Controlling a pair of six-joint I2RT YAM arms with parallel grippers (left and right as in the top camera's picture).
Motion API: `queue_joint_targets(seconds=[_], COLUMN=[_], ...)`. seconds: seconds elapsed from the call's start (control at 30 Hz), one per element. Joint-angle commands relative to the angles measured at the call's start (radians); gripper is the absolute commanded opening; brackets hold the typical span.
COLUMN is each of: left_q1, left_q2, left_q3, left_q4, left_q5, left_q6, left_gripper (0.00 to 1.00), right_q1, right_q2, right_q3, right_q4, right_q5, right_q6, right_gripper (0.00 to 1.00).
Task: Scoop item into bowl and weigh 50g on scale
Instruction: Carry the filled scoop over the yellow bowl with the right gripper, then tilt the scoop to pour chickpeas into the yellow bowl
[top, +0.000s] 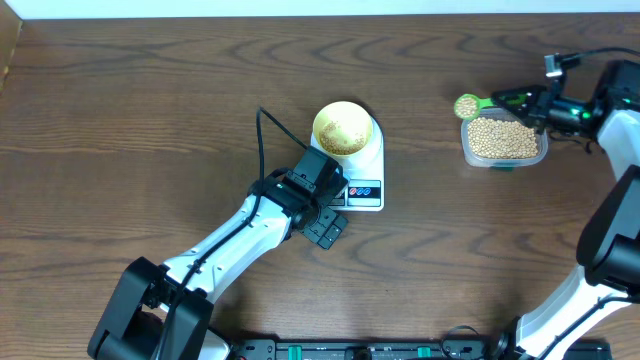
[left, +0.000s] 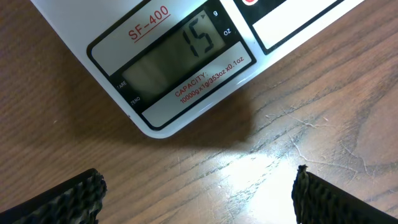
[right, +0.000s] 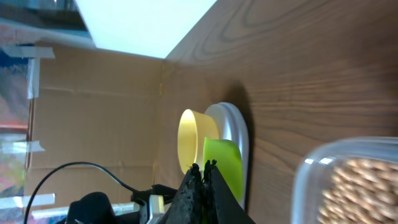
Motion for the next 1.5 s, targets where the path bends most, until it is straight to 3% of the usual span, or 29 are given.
queue_joint_targets(seconds=[0.0,0.8,1.2,1.47], left_q1=[0.000,0.000,0.000,0.000], left_q2=[0.007,0.007,0.007,0.007], left_q3=[-0.003,-0.003,-0.003,-0.003], left_q4=[-0.003,-0.003,-0.003,-0.003], left_q5=[-0.002,-0.002,-0.002,-0.002], left_q6=[0.008,0.008,0.009,0.009], left_gripper=[0.98,0.98,0.98,0.98], right_q1=[0.049,0.389,0.528,0.541], right_q2=[0.009,0.009,0.009,0.009], right_q3=[-0.006,-0.006,-0.006,-0.006], right_q4=[0.023,0.381,0.381,0.382], right_q5=[-0.032,-0.015,0.158,0.206], right_q6=[0.052,0.376,0.281,0.205], right_gripper=[0.01,0.01,0.01,0.01])
